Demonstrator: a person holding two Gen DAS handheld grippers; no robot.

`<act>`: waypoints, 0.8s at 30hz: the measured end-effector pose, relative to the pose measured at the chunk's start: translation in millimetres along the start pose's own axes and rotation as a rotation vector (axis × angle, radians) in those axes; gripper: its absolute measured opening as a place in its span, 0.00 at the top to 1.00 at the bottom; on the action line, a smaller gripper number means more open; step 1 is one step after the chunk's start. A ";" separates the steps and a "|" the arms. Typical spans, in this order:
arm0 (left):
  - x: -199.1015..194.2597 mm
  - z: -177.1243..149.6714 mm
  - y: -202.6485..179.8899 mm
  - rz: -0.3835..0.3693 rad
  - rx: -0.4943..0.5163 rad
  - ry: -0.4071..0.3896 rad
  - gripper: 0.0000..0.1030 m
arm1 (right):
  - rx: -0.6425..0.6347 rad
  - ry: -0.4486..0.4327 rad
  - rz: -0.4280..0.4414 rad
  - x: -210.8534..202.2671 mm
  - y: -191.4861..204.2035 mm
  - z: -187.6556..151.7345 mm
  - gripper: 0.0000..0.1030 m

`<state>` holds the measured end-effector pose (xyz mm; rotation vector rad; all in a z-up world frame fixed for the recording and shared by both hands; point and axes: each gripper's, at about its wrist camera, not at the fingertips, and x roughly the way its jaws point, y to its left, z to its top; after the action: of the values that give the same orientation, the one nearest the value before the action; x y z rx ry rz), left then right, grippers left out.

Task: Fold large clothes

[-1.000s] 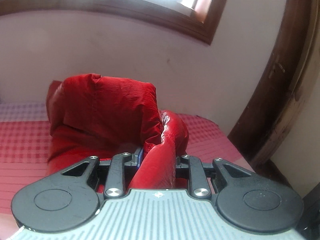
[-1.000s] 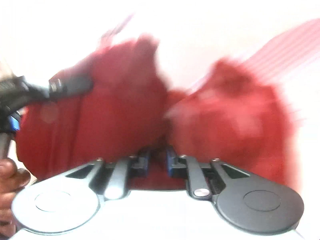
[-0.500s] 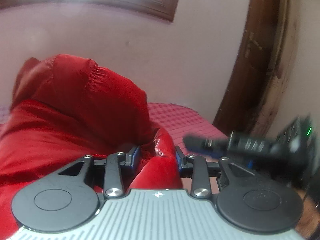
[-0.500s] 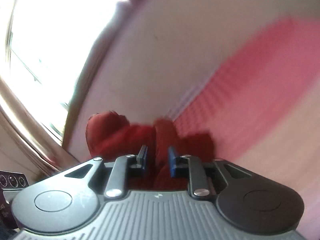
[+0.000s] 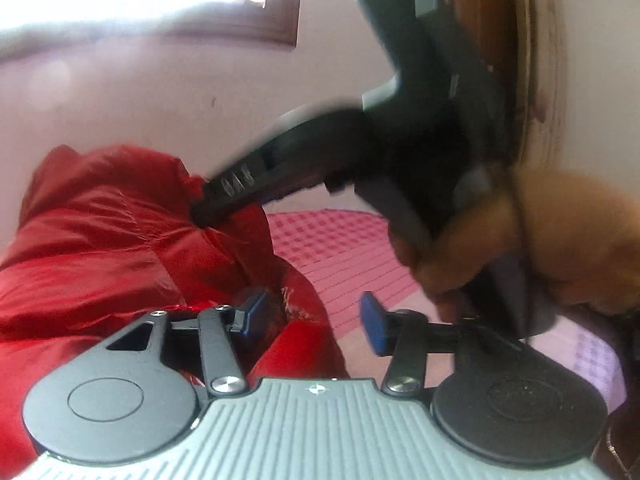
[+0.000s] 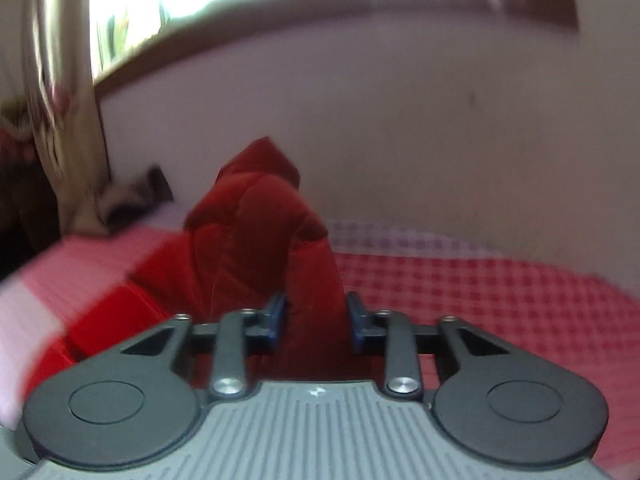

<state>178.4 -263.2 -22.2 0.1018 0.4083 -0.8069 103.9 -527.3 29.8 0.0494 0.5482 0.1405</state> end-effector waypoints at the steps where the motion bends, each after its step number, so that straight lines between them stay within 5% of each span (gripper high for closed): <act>1: -8.9 2.7 1.4 -0.017 -0.016 -0.010 0.42 | -0.016 -0.003 -0.007 -0.5 0.7 -3.0 0.80; 5: -67.6 2.0 0.2 0.041 -0.034 -0.103 0.07 | 0.007 -0.038 -0.039 -5.7 -6.4 -13.2 0.87; 10: -102.0 -3.2 22.9 0.151 -0.089 -0.179 0.10 | 0.057 -0.050 -0.074 -10.3 -26.4 -23.4 0.98; 12: -87.7 -7.7 35.1 0.131 -0.119 -0.106 0.27 | 0.061 -0.017 -0.076 -10.9 -31.2 -27.9 0.98; 19: -59.5 -23.8 26.3 0.055 -0.055 -0.072 0.30 | 0.271 -0.139 0.027 -38.1 -49.0 -31.6 0.94; 20: -59.0 -26.4 23.4 0.050 -0.043 -0.071 0.27 | 0.288 -0.158 0.069 -42.1 -48.7 -26.6 0.84; 23: -52.4 -30.9 18.0 0.054 0.000 -0.074 0.24 | 0.290 -0.132 0.146 -41.0 -37.1 -6.2 0.00; 24: -51.9 -32.0 17.6 0.054 0.005 -0.073 0.22 | 0.282 -0.117 0.158 -34.7 -31.5 -2.9 0.00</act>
<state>148.8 -207.9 -32.3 0.0869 0.3334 -0.7565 76.9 -563.4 42.5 0.3740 0.4433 0.2122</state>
